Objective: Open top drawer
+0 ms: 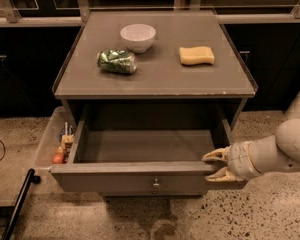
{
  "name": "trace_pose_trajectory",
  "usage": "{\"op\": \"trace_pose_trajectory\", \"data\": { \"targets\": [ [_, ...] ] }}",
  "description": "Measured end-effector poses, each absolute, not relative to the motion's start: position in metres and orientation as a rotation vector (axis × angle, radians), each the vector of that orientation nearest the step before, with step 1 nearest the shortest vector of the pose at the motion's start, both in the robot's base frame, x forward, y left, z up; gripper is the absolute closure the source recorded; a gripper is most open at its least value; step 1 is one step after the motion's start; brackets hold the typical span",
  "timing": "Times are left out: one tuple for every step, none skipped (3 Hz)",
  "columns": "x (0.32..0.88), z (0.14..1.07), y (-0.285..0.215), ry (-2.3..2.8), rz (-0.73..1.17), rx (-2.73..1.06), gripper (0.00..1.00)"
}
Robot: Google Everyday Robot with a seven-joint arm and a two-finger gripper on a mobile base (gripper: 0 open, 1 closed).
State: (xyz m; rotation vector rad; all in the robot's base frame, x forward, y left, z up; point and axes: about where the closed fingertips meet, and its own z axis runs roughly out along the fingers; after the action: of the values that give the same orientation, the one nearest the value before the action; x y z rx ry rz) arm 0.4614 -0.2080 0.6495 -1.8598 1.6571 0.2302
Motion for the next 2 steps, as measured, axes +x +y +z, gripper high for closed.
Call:
{"op": "trace_pose_trajectory", "data": {
  "targets": [
    [0.461, 0.649, -0.208, 1.657, 0.232, -1.861, 0.57],
    [0.44, 0.64, -0.213, 1.66, 0.269, -1.872, 0.6]
  ]
}}
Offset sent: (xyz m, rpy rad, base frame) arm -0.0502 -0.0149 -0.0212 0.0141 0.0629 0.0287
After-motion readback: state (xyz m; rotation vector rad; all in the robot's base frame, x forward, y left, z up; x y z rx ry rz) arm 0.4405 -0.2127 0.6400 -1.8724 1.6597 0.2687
